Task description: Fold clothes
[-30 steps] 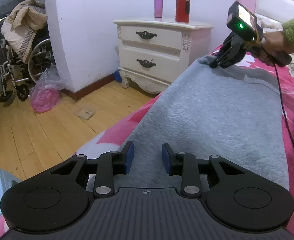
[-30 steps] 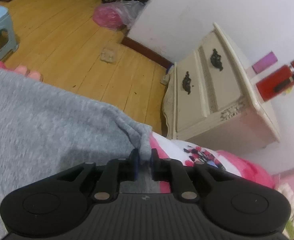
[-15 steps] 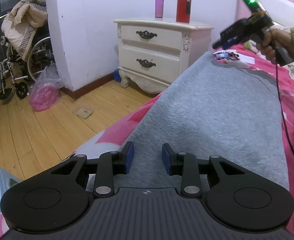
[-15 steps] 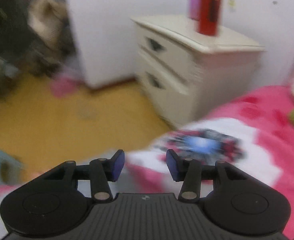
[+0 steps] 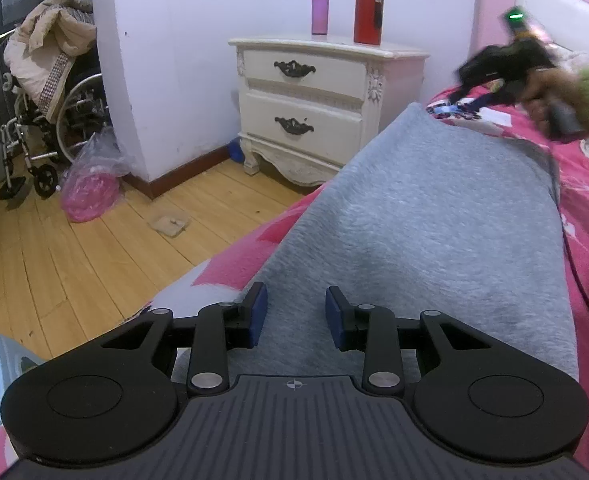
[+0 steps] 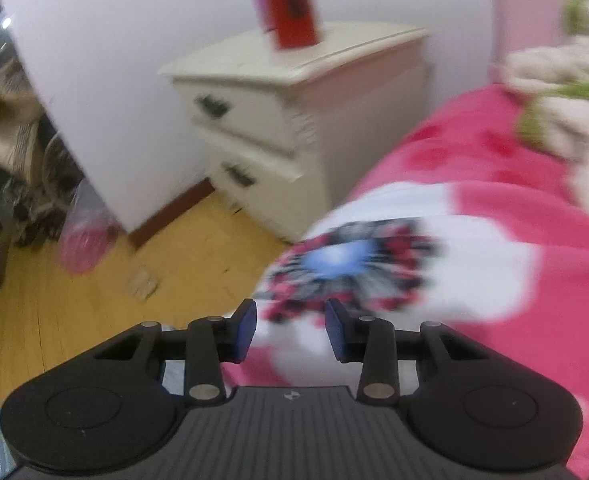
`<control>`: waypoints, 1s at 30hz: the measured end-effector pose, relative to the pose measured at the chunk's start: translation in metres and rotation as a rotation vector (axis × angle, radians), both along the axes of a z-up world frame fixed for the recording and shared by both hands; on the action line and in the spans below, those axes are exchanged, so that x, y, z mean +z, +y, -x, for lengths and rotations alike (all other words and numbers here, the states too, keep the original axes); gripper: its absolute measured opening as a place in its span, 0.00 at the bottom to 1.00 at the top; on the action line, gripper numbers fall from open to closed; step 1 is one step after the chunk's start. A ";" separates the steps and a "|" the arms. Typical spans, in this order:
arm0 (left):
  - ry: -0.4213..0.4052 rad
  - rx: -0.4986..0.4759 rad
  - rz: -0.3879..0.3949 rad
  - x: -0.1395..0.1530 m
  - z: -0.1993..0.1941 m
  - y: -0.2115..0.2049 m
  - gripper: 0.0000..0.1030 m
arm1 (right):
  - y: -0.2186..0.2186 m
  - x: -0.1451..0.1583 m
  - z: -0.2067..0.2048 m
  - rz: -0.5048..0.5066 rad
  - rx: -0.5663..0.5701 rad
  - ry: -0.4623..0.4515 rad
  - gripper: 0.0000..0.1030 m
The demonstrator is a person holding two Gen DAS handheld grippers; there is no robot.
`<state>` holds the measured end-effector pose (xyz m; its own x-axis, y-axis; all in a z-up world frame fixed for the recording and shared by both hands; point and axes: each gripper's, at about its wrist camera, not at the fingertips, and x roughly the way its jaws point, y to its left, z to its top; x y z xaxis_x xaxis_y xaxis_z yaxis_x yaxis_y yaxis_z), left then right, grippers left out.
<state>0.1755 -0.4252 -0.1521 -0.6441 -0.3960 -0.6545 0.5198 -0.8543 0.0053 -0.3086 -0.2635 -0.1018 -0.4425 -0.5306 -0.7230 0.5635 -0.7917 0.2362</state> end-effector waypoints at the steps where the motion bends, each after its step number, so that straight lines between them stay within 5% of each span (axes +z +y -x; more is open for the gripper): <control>1: 0.001 0.001 -0.003 0.000 0.000 0.000 0.33 | 0.018 0.010 -0.002 0.009 -0.013 0.002 0.39; 9: 0.023 0.004 -0.010 0.006 -0.002 0.000 0.39 | 0.147 0.054 -0.019 0.143 -0.122 -0.146 0.42; 16: 0.058 0.011 0.037 0.050 -0.020 0.027 0.43 | 0.166 0.011 -0.052 0.223 -0.126 -0.399 0.50; 20: 0.067 -0.131 -0.030 0.066 -0.031 0.071 0.49 | 0.157 -0.021 -0.069 0.226 -0.173 -0.491 0.50; 23: 0.018 -0.247 0.019 0.058 -0.028 0.110 0.49 | 0.157 -0.039 -0.074 0.247 -0.218 -0.524 0.49; 30: -0.161 -0.326 0.176 0.018 -0.014 0.149 0.43 | 0.166 -0.047 -0.063 0.312 -0.257 -0.502 0.21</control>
